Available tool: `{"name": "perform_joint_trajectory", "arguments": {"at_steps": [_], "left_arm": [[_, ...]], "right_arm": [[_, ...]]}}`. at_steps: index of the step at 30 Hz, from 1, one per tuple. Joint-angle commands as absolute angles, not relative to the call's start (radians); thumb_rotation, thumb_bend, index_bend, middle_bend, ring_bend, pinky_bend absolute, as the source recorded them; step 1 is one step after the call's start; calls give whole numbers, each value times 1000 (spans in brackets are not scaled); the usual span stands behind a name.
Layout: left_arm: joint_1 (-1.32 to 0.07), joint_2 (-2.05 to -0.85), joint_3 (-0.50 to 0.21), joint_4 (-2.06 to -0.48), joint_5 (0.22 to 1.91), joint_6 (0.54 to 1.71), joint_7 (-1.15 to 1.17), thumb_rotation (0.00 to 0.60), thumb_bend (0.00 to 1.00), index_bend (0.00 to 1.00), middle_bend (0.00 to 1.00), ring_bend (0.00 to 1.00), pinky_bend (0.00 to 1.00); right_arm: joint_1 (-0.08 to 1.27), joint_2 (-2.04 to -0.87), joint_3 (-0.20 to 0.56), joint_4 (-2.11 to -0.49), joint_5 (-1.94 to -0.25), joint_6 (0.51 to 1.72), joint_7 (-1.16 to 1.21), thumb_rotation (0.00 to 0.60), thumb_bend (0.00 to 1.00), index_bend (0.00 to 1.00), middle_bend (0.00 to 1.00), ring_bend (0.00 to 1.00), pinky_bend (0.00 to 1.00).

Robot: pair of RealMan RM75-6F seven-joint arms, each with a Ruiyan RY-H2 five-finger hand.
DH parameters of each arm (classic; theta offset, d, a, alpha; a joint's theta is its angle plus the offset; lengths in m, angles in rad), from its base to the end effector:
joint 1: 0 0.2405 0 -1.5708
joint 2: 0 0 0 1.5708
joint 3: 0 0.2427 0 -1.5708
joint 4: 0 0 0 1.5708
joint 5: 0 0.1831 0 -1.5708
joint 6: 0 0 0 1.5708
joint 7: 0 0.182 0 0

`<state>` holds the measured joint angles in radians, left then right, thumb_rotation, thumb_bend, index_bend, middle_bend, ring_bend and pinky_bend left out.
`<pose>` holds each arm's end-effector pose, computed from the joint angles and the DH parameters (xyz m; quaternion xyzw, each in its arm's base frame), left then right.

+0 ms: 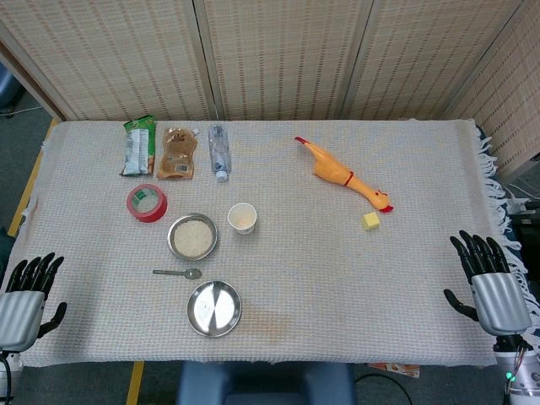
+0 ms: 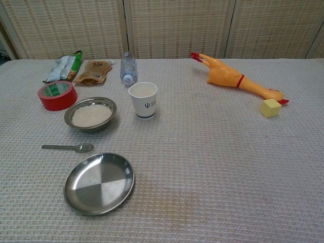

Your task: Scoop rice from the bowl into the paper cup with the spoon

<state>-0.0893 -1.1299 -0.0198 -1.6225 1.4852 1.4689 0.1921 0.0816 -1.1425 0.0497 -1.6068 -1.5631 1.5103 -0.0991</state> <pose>-0.2911 0.2112 0.1667 -0.6320 -0.3503 -0.3230 0.6112 -0.2759 -0.2143 0.1709 0.6216 -0.3427 0.3836 0.5908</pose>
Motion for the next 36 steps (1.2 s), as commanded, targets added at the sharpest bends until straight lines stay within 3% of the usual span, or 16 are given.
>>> {"name": "perform_joint_trajectory", "arguments": {"at_steps": [1, 5, 7, 9, 11, 12, 13, 15, 18, 20, 24, 36], "left_arm": [[-93, -1131, -18, -1624, 1484, 1458, 192, 600, 387, 0, 0, 0, 39], [-108, -1136, -10, -1631, 1498, 1433, 191, 600, 389, 0, 0, 0, 50], [-119, -1151, -8, -1627, 1521, 1428, 188, 600, 390, 0, 4, 3, 96], [-136, -1166, -6, -1616, 1544, 1414, 193, 600, 390, 0, 65, 60, 219], [-154, -1188, -7, -1601, 1558, 1397, 214, 600, 393, 2, 211, 208, 398], [-163, -1198, -8, -1594, 1563, 1389, 220, 600, 394, 19, 341, 336, 535], [-171, -1210, -10, -1588, 1565, 1381, 223, 600, 394, 40, 423, 412, 608], [-191, -1239, -14, -1568, 1568, 1357, 227, 600, 393, 156, 664, 623, 780], [-217, -1289, -23, -1524, 1559, 1325, 229, 600, 390, 330, 901, 826, 922], [-233, -1322, -29, -1494, 1552, 1305, 232, 600, 390, 386, 972, 899, 973], [-266, -1386, -33, -1436, 1530, 1249, 229, 600, 391, 420, 1000, 981, 1000], [-330, -1522, -49, -1316, 1531, 1219, 214, 600, 384, 447, 1000, 1000, 1000]], "right_arm": [[87, -1145, 48, -1607, -1558, 1497, -101, 600, 142, 0, 0, 0, 0], [86, -1142, 49, -1610, -1558, 1501, -99, 600, 142, 0, 0, 0, 0], [84, -1142, 50, -1611, -1561, 1506, -96, 600, 142, 0, 0, 0, 0], [82, -1142, 48, -1611, -1562, 1507, -101, 600, 142, 0, 0, 0, 0], [84, -1143, 48, -1612, -1561, 1504, -102, 600, 141, 0, 0, 0, 0], [84, -1144, 48, -1612, -1561, 1503, -102, 600, 141, 0, 0, 0, 0], [85, -1145, 47, -1612, -1562, 1502, -104, 600, 141, 0, 0, 0, 0], [84, -1144, 45, -1615, -1561, 1500, -107, 600, 141, 0, 0, 0, 0], [85, -1146, 46, -1615, -1558, 1498, -113, 600, 142, 0, 0, 0, 0], [87, -1148, 46, -1615, -1555, 1492, -115, 600, 142, 0, 0, 0, 0], [92, -1151, 49, -1610, -1544, 1479, -118, 600, 142, 0, 0, 0, 0], [94, -1144, 51, -1613, -1532, 1470, -110, 600, 142, 0, 0, 0, 0]]}}
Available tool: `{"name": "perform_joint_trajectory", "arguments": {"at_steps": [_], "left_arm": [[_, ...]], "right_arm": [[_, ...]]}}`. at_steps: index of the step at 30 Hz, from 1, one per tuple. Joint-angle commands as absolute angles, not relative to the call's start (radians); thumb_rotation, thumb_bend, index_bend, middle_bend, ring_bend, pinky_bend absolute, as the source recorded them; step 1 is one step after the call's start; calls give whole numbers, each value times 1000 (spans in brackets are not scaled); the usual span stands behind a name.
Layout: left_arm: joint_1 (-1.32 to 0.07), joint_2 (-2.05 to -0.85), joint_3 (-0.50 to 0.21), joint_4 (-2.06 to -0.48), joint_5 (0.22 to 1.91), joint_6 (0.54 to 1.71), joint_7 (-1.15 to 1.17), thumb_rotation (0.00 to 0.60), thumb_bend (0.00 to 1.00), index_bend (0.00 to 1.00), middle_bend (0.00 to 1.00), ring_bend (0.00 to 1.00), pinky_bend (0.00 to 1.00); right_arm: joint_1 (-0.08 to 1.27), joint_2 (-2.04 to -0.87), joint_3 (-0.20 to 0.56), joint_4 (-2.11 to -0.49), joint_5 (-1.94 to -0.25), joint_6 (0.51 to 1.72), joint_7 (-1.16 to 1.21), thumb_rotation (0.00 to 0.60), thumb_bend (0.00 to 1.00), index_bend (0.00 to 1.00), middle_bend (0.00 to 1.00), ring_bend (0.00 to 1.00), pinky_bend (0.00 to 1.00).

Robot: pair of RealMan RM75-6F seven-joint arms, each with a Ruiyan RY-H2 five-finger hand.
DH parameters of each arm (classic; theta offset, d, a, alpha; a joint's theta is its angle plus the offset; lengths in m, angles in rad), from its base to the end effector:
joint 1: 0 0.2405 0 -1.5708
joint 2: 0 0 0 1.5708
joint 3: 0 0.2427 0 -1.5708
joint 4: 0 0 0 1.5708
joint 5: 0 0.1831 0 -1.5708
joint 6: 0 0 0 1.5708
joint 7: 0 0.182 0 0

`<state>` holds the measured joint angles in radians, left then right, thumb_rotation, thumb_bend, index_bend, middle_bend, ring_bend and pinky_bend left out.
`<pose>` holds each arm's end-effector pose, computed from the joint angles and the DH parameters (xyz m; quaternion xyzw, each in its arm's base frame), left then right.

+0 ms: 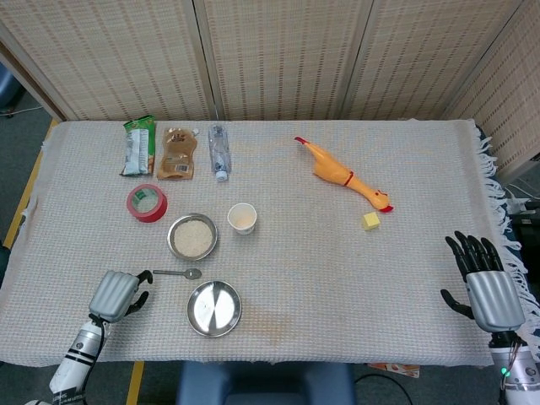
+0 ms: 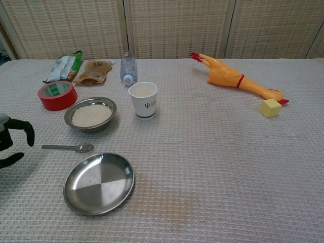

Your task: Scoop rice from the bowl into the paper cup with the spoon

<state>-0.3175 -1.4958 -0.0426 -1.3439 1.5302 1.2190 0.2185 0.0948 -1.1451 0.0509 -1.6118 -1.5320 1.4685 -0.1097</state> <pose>-0.2487 0.2719 0.0335 -0.7257 -0.3348 -0.3432 0.4934 -0.2799 -0.2184 0.1650 0.6246 -0.3563 0.3692 0.5888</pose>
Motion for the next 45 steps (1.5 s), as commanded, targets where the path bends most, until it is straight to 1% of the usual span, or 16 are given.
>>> {"name": "perform_joint_trajectory", "arguments": {"at_steps": [1, 9, 21, 30, 36, 43, 45], "left_arm": [[-333, -1533, -52, -1303, 1528, 1219, 215, 600, 384, 447, 1000, 1000, 1000], [-365, -1605, -62, -1226, 1505, 1191, 173, 600, 381, 447, 1000, 1000, 1000], [-389, -1703, -55, -1113, 1505, 1197, 147, 600, 388, 447, 1000, 1000, 1000], [-394, -1733, -56, -1074, 1499, 1214, 164, 600, 387, 401, 1000, 1000, 1000], [-398, -1740, -57, -1058, 1475, 1192, 192, 600, 387, 365, 1000, 1000, 1000], [-405, -1751, -61, -1041, 1461, 1183, 199, 600, 387, 360, 1000, 1000, 1000], [-407, -1755, -61, -1035, 1460, 1185, 199, 600, 386, 381, 1000, 1000, 1000]], "right_arm": [[94, -1144, 51, -1613, -1532, 1471, -110, 600, 142, 0, 0, 0, 0], [97, -1144, 50, -1614, -1527, 1461, -110, 600, 142, 0, 0, 0, 0], [96, -1136, 48, -1619, -1526, 1460, -99, 600, 142, 0, 0, 0, 0], [98, -1130, 44, -1625, -1525, 1452, -96, 600, 142, 0, 0, 0, 0], [99, -1127, 42, -1630, -1523, 1445, -99, 600, 142, 0, 0, 0, 0], [101, -1125, 41, -1632, -1518, 1437, -98, 600, 141, 0, 0, 0, 0], [102, -1125, 41, -1632, -1517, 1436, -97, 600, 142, 0, 0, 0, 0]]}}
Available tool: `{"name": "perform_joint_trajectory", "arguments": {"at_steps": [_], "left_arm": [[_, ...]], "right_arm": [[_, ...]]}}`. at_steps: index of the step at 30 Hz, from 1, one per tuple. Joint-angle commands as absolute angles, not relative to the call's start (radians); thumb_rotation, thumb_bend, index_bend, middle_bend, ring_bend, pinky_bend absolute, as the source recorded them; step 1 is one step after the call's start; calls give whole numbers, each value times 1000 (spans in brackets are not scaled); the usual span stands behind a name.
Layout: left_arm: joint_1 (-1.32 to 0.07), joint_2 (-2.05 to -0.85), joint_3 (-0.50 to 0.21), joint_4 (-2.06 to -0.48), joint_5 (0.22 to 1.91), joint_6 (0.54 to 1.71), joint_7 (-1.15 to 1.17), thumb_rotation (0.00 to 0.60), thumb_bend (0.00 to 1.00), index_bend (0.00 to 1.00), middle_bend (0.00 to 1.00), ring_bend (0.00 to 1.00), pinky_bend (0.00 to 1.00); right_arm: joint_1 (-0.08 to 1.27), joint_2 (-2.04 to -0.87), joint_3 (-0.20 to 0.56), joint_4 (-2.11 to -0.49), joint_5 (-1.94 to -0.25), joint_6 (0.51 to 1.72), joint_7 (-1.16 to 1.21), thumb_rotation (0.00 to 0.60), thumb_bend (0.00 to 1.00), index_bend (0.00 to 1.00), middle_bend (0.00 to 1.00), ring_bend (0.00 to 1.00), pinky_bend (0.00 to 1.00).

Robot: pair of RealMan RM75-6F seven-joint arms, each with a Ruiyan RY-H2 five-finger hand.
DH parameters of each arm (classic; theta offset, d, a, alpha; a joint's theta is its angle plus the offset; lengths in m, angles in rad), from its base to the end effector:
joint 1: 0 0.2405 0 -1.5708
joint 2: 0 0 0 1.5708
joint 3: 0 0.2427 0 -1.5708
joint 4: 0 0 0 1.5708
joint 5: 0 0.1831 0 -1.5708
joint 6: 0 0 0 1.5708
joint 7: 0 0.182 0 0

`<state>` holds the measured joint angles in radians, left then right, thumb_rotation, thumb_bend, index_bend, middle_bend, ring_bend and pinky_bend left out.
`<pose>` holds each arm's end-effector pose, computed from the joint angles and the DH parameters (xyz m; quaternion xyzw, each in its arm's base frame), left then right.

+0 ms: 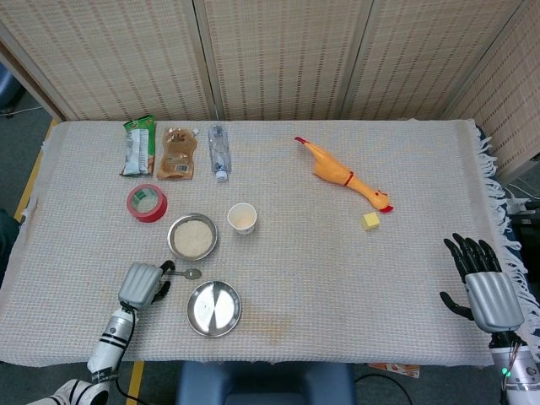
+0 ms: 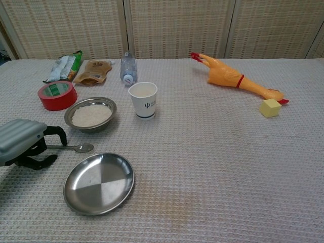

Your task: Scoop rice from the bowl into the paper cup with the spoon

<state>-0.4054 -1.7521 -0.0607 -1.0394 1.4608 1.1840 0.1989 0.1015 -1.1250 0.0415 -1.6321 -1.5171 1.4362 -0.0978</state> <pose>-0.2455 0.3011 -0.0230 -0.7227 -0.3313 -0.3370 0.5044 -0.2818 -0.2182 0.1633 0.6283 -0.3727 0.3597 0.5805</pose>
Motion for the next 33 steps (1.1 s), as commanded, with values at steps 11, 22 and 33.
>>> {"name": "perform_joint_trajectory", "arguments": {"at_steps": [11, 22, 33], "left_arm": [[-411, -1756, -61, -1028, 1455, 1190, 193, 600, 385, 450, 1000, 1000, 1000], [-414, -1747, -66, -1043, 1440, 1186, 189, 600, 379, 470, 1000, 1000, 1000], [-419, -1734, -66, -1064, 1433, 1175, 182, 600, 387, 484, 1000, 1000, 1000]], "right_arm": [[106, -1122, 40, -1636, -1507, 1420, -103, 600, 141, 0, 0, 0, 0], [108, -1125, 39, -1639, -1502, 1414, -113, 600, 142, 0, 0, 0, 0], [109, -1124, 39, -1639, -1501, 1415, -112, 600, 142, 0, 0, 0, 0]]}}
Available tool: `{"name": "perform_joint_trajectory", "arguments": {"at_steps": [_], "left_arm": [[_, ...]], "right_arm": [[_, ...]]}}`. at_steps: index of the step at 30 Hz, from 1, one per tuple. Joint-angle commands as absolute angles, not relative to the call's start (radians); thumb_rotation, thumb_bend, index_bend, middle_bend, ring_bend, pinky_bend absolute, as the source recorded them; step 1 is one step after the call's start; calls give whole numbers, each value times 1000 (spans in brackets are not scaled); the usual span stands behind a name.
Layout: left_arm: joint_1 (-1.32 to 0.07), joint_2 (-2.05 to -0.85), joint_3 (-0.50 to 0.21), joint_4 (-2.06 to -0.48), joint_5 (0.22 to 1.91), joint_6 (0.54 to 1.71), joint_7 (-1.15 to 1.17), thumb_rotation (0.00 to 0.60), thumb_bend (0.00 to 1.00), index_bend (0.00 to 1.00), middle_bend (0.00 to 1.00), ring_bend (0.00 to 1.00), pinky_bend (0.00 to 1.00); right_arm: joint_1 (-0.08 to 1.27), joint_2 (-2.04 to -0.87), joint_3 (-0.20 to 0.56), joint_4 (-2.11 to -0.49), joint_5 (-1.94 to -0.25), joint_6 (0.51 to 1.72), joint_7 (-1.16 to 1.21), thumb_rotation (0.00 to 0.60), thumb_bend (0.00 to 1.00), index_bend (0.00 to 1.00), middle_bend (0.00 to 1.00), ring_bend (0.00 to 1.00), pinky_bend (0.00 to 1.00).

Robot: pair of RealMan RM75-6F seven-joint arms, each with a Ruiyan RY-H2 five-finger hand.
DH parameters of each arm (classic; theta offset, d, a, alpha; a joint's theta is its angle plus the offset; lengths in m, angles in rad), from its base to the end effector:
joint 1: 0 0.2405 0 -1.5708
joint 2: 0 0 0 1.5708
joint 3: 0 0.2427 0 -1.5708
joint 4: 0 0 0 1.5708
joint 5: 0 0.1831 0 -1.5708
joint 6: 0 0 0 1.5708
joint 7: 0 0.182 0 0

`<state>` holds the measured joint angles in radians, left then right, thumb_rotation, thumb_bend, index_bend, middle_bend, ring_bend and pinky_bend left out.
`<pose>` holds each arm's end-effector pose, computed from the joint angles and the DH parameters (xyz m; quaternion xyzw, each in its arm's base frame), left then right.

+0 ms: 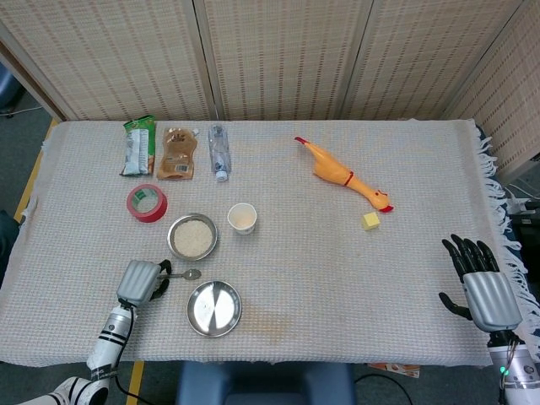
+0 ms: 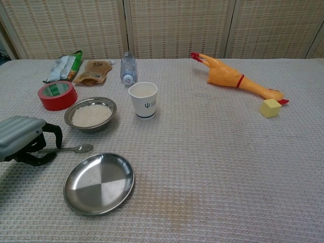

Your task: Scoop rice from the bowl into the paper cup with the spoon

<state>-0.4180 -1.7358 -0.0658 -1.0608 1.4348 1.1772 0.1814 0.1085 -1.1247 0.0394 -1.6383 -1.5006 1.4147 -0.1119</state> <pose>-0.2452 0.3058 -0.0184 -0.7147 -0.3443 -0.3423 0.5035 -0.2836 -0.2195 0.1600 0.6314 -0.3783 0.3496 0.5796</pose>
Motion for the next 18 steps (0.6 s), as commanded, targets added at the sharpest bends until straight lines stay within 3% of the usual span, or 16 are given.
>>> {"name": "perform_joint_trajectory", "arguments": {"at_steps": [1, 18], "left_arm": [[-420, -1732, -66, -1070, 1430, 1170, 182, 600, 387, 484, 1000, 1000, 1000], [-431, -1696, -71, -1124, 1391, 1124, 183, 600, 389, 501, 1000, 1000, 1000]], "right_arm": [[109, -1124, 39, -1639, -1501, 1414, -112, 600, 141, 0, 0, 0, 0], [108, -1124, 38, -1642, -1499, 1415, -118, 600, 142, 0, 0, 0, 0]]}}
